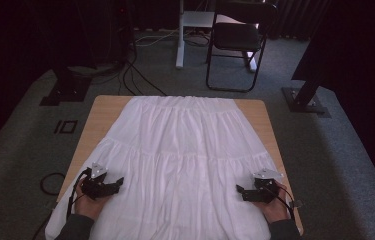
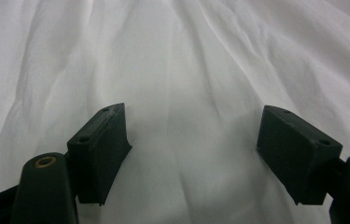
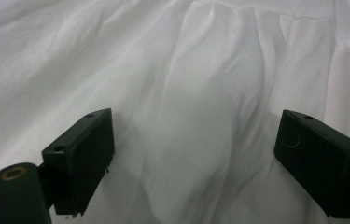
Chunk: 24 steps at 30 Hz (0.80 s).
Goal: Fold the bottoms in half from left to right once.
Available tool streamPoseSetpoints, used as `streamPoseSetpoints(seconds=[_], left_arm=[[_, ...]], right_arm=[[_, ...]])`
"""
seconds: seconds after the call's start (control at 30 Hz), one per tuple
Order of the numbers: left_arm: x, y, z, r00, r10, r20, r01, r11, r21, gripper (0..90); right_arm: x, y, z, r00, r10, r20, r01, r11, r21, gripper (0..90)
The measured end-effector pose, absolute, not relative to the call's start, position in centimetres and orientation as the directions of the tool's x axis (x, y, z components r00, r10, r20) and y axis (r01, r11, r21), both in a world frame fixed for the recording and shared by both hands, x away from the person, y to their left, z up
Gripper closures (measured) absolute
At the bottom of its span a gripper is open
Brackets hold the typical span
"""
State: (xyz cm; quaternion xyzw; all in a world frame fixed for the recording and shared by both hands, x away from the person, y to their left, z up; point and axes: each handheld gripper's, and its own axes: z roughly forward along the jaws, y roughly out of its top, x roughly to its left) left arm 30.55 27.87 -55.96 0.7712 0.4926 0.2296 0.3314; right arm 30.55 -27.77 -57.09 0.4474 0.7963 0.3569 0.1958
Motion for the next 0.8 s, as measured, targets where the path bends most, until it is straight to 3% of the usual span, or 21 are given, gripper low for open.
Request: streamPoseSetpoints(seconds=[0.3, 0.43, 0.6, 0.8], left_arm=[[29.8, 28.5, -54.9, 0.385, 0.923, -0.010, 0.622, -0.252, 0.741, 31.0], [29.0, 30.0, -53.1, 0.329, 0.943, 0.052, 0.618, -0.257, 0.743, 21.6], [28.7, 34.2, -52.2, 0.219, 0.976, -0.004, 0.644, -0.141, 0.752, 12.7], [29.7, 36.8, -54.6, 0.175, 0.982, -0.071, 0.713, -0.077, 0.697, 3.0]], right_arm=[[30.5, -27.8, -57.1, -0.519, 0.854, 0.007, 0.572, 0.342, 0.746, 12.8], [30.5, -27.8, -57.1, -0.519, 0.855, 0.007, 0.572, 0.341, 0.746, 12.8], [30.5, -27.8, -57.1, -0.519, 0.854, 0.007, 0.572, 0.342, 0.746, 12.8], [30.5, -27.8, -57.1, -0.519, 0.855, 0.007, 0.572, 0.342, 0.746, 12.8]])
